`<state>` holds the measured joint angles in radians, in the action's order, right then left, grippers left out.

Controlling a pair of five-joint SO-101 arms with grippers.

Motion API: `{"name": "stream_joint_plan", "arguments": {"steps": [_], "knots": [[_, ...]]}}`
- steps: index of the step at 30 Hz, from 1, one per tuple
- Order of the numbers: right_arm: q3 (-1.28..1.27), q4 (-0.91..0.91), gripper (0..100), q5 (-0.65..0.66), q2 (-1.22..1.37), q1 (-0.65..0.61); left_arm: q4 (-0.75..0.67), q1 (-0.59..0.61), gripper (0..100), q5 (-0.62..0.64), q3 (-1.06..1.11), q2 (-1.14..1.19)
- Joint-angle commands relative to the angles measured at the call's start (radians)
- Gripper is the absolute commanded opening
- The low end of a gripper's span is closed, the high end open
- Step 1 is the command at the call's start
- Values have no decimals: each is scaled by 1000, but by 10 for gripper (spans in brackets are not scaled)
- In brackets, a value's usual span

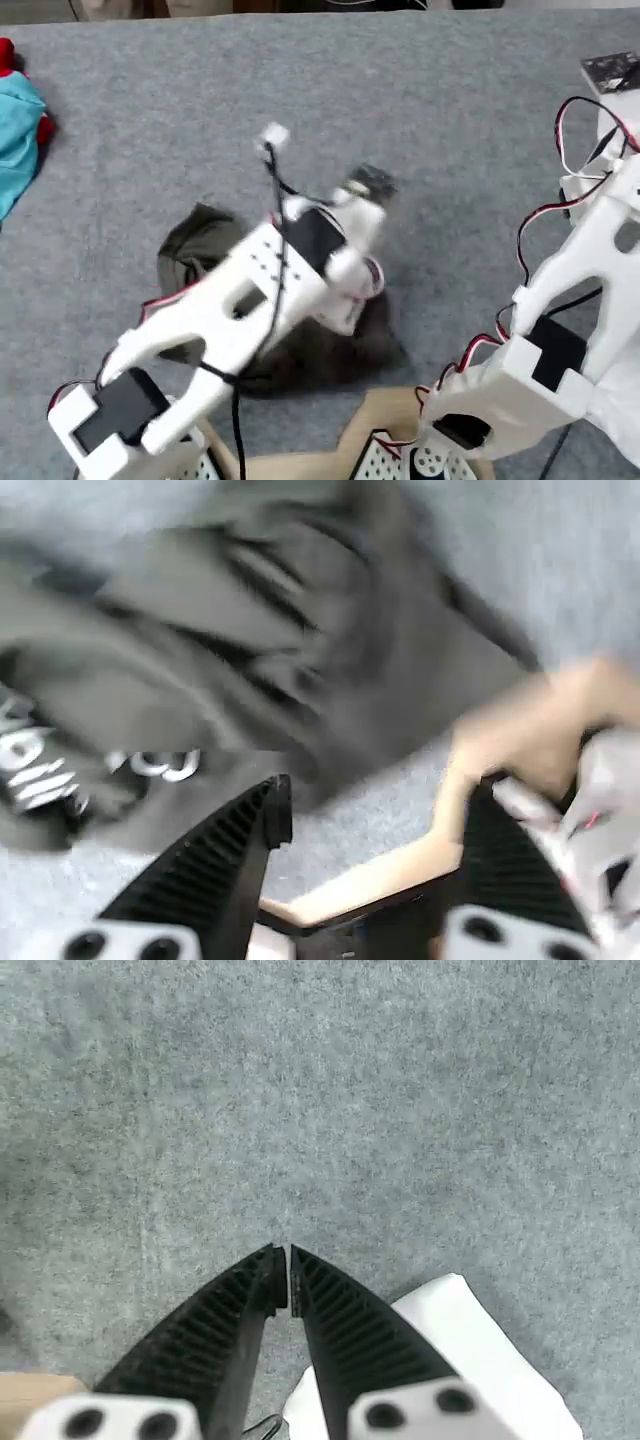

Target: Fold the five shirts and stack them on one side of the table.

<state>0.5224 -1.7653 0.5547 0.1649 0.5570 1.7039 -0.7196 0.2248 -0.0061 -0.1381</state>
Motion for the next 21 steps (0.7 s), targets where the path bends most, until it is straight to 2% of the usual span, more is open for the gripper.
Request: {"name": "stream_joint_plan", "arguments": {"steps": [1, 4, 7, 11, 13, 16, 21], "knots": [[42, -17, 23, -68, -4, -67, 55, 210, 338, 38, -193, -22], [19, -18, 23, -137, -10, -177, 55, 465, 336, 38, -293, -22], [-35, -18, 23, -226, -8, -346, 55, 715, 336, 34, -318, -10], [-124, -11, 23, -351, -1, -611, 54, 944, 336, -138, -218, -10], [-159, -3, 23, -414, 1, -745, 54, 1002, 333, -235, -135, -10], [-188, 52, 23, -520, 36, -897, 34, 1023, 333, -316, 2, -10], [-156, 91, 23, -594, 200, -1030, -89, 1036, 333, -336, 198, -10]]}}
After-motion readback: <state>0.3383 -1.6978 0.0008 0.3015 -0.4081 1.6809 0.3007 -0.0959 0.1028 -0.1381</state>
